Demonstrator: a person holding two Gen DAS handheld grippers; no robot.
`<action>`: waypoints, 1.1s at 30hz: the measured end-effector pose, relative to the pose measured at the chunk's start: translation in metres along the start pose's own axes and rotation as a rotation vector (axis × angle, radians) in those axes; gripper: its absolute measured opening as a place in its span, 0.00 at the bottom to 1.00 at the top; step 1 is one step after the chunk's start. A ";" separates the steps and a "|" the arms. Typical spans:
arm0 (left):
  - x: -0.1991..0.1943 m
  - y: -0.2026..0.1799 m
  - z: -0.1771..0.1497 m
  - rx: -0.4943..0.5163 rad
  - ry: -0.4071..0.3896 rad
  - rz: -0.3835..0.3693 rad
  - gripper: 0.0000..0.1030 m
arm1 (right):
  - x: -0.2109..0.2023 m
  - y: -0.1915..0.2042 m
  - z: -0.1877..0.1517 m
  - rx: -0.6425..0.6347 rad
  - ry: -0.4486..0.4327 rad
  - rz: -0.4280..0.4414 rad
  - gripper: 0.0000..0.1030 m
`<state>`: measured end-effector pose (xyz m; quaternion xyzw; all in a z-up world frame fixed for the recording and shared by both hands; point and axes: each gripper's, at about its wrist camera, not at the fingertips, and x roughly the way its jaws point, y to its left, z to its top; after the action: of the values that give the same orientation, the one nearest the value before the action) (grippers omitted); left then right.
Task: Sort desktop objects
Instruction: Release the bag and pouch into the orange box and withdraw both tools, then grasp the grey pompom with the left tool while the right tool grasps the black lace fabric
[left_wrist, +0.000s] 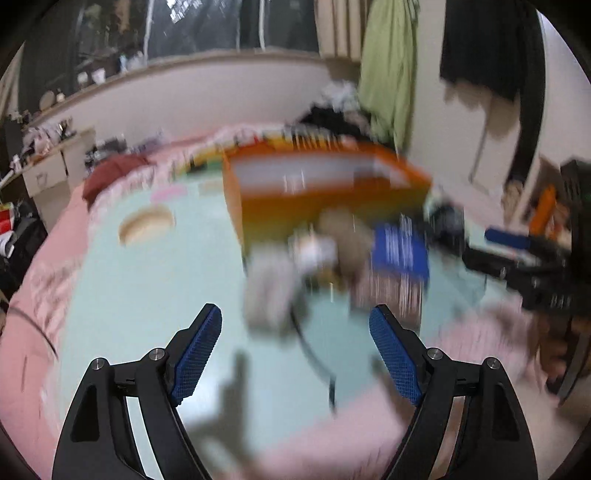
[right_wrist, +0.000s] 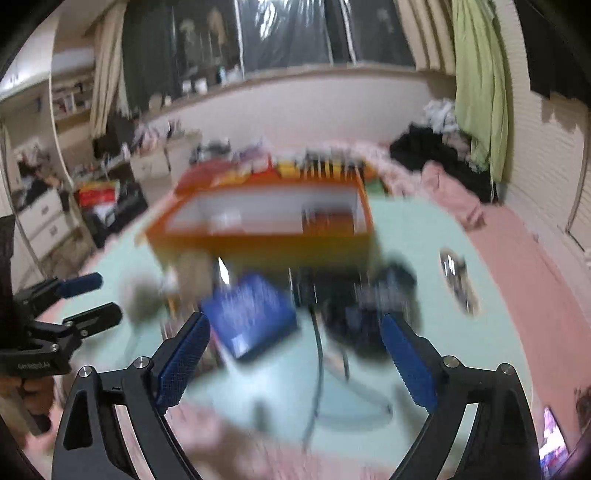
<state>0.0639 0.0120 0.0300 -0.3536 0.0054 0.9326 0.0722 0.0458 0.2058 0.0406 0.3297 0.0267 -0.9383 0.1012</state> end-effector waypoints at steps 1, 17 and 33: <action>0.007 -0.003 -0.008 0.014 0.031 -0.004 0.80 | 0.004 0.000 -0.007 -0.009 0.015 -0.015 0.91; 0.015 -0.008 -0.020 -0.010 -0.065 0.098 0.99 | 0.035 -0.011 -0.035 -0.012 0.051 -0.038 1.00; 0.015 -0.008 -0.019 -0.012 -0.065 0.097 0.99 | 0.027 -0.008 -0.032 -0.017 0.050 -0.031 1.00</action>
<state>0.0661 0.0204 0.0064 -0.3228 0.0145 0.9460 0.0251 0.0432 0.2127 -0.0019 0.3515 0.0423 -0.9310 0.0889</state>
